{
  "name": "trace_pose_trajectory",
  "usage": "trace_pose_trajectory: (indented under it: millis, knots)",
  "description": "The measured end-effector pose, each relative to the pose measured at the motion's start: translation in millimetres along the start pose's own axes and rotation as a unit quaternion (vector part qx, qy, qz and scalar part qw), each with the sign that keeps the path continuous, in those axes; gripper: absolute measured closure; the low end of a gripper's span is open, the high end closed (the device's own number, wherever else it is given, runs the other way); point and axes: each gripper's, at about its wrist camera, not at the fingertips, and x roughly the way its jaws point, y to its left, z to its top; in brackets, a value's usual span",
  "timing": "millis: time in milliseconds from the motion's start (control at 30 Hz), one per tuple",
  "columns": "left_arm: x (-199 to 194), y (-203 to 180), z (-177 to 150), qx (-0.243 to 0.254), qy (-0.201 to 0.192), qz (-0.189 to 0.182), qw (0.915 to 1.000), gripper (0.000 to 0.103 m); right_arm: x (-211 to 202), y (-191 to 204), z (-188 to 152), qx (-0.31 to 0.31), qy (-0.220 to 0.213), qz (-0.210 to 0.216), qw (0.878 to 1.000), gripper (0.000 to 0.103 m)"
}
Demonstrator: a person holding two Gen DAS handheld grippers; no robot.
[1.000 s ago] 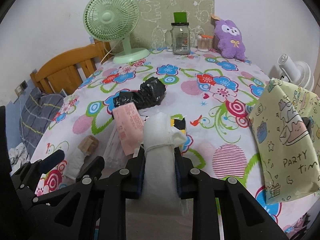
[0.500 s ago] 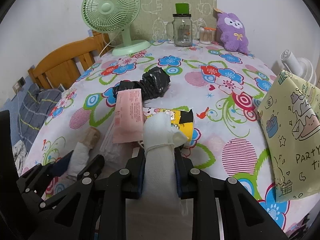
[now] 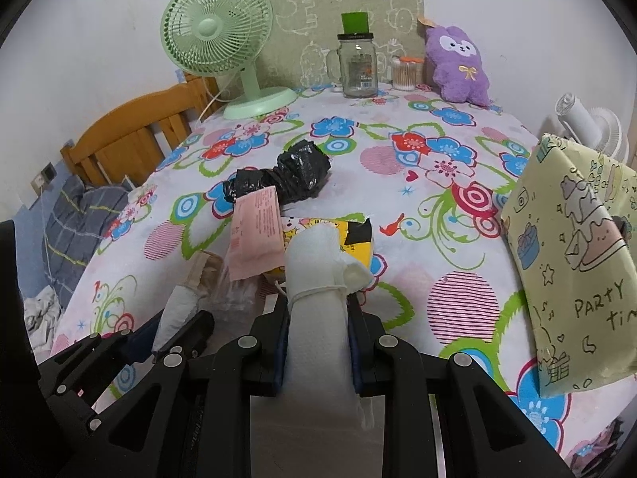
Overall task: Organize soft objects
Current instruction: 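Lift the white cloth with the right gripper while the left gripper grasps the white rolled sock, then carry the white cloth and white sock with both grippers toward the gift box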
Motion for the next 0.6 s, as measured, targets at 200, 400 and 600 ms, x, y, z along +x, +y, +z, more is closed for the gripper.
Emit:
trace_pose_trajectory:
  millis: [200, 400, 600]
  knots:
    - [-16.5, -7.5, 3.7, 0.003, -0.016, 0.002, 0.9999, 0.084, -15.9, -4.8, 3.3, 0.004, -0.016, 0.007, 1.000, 0.076]
    - [-32.7, -15.8, 8.3, 0.007, -0.033, 0.000, 0.9994, 0.084, -31.6, -8.7, 6.5, 0.006, -0.032, 0.010, 0.999, 0.076]
    - [-45.1, -22.8, 12.8, 0.010, -0.043, 0.000, 0.9990, 0.084, -45.0, -12.1, 10.3, 0.008, -0.040, 0.006, 0.999, 0.076]
